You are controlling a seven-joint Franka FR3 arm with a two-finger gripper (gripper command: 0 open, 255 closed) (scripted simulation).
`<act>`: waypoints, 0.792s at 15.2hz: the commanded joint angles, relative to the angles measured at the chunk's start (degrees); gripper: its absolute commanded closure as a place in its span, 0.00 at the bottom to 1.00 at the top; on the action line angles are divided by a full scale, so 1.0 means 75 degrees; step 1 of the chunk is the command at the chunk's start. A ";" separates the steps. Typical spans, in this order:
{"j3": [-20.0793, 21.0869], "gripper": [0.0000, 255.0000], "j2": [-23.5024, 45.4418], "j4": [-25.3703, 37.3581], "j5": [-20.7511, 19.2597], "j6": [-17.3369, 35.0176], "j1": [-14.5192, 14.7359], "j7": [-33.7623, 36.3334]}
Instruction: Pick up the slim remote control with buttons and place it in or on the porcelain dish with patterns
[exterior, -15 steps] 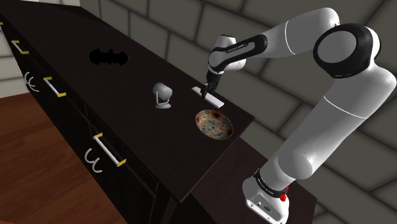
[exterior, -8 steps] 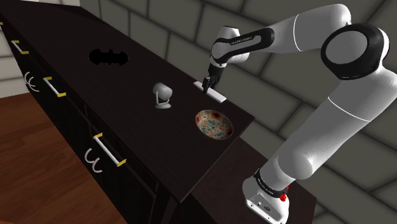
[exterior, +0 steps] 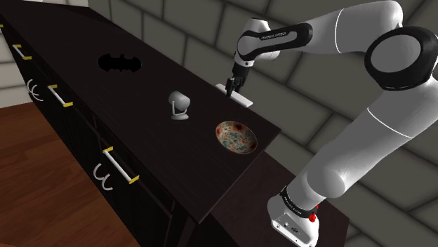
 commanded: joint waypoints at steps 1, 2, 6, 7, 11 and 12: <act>0.0085 1.00 -0.0460 -0.0433 -0.0088 -0.0026 0.0062 0.0197; 0.0148 1.00 -0.0728 -0.0722 -0.0131 -0.0004 0.0101 0.0327; 0.0448 1.00 -0.1796 -0.1802 -0.0234 0.0003 0.0238 0.0845; 0.0532 1.00 -0.2062 -0.2053 -0.0240 -0.0015 0.0274 0.0974; 0.0905 1.00 -0.3135 -0.2988 -0.0176 -0.0167 0.0437 0.1482; 0.1006 1.00 -0.3406 -0.3203 -0.0137 -0.0225 0.0487 0.1608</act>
